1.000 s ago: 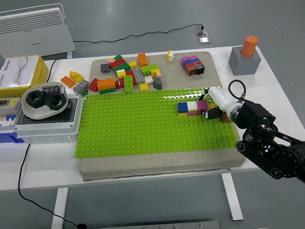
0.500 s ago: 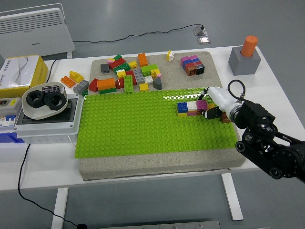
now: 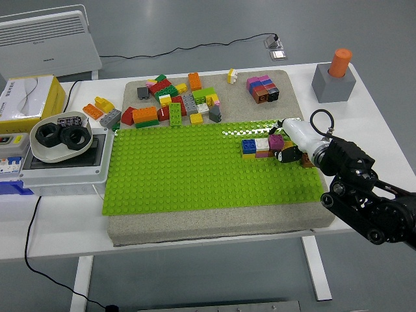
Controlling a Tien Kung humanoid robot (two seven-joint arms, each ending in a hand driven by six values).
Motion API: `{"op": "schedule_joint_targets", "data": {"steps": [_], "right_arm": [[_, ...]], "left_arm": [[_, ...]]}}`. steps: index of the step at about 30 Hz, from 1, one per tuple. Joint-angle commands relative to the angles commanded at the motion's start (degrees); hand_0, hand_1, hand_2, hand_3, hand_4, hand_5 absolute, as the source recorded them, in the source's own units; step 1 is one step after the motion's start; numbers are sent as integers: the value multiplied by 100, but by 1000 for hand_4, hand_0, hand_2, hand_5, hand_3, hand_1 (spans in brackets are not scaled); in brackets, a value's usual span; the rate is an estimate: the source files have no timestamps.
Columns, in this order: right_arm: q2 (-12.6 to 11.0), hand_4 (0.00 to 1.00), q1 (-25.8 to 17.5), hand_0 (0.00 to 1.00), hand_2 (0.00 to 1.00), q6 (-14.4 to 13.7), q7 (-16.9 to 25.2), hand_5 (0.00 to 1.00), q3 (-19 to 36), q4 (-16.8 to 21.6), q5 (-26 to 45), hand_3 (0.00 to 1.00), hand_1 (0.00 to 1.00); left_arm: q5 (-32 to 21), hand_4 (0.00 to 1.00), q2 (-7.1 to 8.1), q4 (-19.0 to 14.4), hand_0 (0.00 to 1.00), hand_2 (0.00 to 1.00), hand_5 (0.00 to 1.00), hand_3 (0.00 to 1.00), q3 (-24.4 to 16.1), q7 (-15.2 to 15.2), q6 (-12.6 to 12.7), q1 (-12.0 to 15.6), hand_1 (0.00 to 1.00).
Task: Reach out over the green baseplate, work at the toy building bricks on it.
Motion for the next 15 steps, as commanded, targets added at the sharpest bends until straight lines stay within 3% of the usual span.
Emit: {"op": "schedule_joint_targets", "data": {"steps": [12, 13, 15], "right_arm": [[-45, 689, -7, 802, 859, -16, 86, 86, 85, 88, 91, 676, 823], [-51, 870, -12, 802, 865, -21, 94, 185, 94, 99, 83, 722, 824], [-70, 870, -28, 802, 865, -31, 102, 185, 117, 141, -4, 722, 824]], "left_arm": [[-3, 282, 1, 0, 727, 327, 2, 505, 4, 2, -14, 3, 371], [-4, 282, 1, 0, 728, 327, 2, 505, 5, 1, -14, 3, 371], [-10, 282, 1, 0, 728, 327, 2, 505, 7, 1, -11, 3, 371]]}}
